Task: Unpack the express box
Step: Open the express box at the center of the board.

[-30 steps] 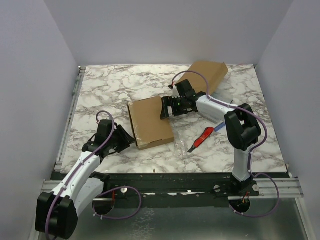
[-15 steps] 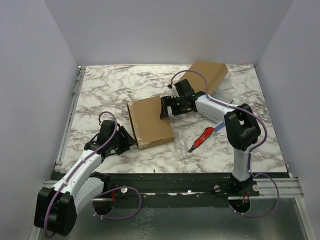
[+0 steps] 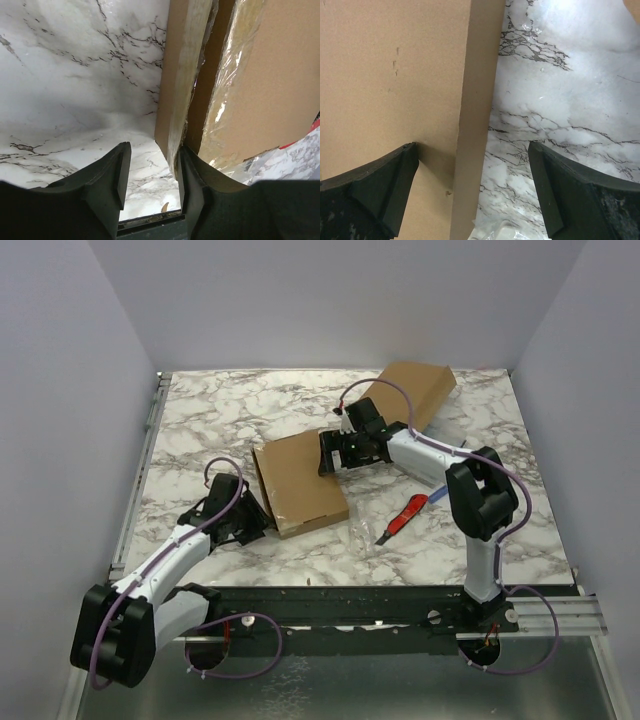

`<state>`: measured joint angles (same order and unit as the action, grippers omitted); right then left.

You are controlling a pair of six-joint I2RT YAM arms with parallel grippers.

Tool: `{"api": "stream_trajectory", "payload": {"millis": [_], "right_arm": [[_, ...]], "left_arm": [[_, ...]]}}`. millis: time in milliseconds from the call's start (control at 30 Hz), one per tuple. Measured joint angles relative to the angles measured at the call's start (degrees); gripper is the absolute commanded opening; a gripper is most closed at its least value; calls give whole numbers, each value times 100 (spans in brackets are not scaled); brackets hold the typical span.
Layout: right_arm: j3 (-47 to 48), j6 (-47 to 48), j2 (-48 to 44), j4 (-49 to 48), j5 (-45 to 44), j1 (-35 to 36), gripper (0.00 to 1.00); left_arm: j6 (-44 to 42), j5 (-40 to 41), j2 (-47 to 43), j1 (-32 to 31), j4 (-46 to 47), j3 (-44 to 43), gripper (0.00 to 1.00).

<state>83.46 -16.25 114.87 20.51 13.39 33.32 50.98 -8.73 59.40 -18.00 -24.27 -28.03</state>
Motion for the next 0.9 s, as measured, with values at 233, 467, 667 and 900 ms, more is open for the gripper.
{"api": "stream_trajectory", "payload": {"millis": [233,467,667,900], "right_arm": [[225,94,168,-9,-221,7,97],[238,229,181,-107,-415,-17,98],[262,352,201,-223,-525,-15,97],[262,588,195,-380,-658,-24,97]], "left_arm": [[216,328,15,-44,48,-31,35],[391,533,260,160,92,68,29],[437,520,264,446,203,85,28],[238,422,236,686,96,122,71]]}}
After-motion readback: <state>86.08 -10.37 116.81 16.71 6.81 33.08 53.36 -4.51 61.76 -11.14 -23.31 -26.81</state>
